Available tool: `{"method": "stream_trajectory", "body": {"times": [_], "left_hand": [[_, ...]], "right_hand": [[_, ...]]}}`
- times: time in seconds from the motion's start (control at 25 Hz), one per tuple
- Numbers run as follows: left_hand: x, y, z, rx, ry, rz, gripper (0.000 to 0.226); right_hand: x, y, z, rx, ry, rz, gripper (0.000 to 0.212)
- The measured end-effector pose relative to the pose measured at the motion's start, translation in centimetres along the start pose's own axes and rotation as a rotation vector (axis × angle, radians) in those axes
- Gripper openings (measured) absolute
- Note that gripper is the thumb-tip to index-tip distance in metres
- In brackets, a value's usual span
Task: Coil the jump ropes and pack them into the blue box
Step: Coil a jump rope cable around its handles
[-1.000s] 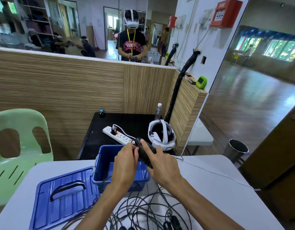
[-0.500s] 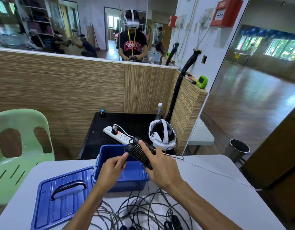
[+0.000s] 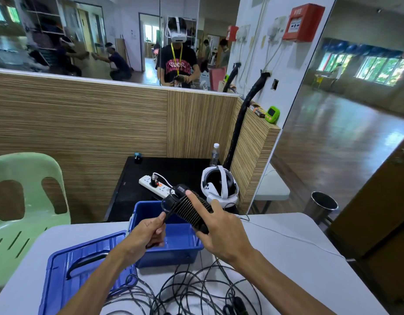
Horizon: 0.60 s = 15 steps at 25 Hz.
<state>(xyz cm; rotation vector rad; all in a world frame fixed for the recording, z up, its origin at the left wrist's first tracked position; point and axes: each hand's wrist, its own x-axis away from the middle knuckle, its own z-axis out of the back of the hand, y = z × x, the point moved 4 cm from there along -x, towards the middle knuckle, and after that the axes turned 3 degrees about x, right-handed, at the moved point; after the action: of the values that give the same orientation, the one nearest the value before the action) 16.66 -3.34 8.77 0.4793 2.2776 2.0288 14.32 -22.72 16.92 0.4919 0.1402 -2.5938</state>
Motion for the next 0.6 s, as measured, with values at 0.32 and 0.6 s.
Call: {"method": "stream_trajectory", "body": {"times": [0.32,0.6], "left_hand": [[0.1,-1.2,0.4,-0.092,0.019,0.075,0.042],[-2.7,4.7,0.9,-1.022,-0.444,0.255,0.034]], "right_hand": [[1.1,-0.3,-0.3,-0.01,-0.026,0.04,0.098],[2.1,-1.8,-0.7,0.071,-0.179,0.392,0.093]]}}
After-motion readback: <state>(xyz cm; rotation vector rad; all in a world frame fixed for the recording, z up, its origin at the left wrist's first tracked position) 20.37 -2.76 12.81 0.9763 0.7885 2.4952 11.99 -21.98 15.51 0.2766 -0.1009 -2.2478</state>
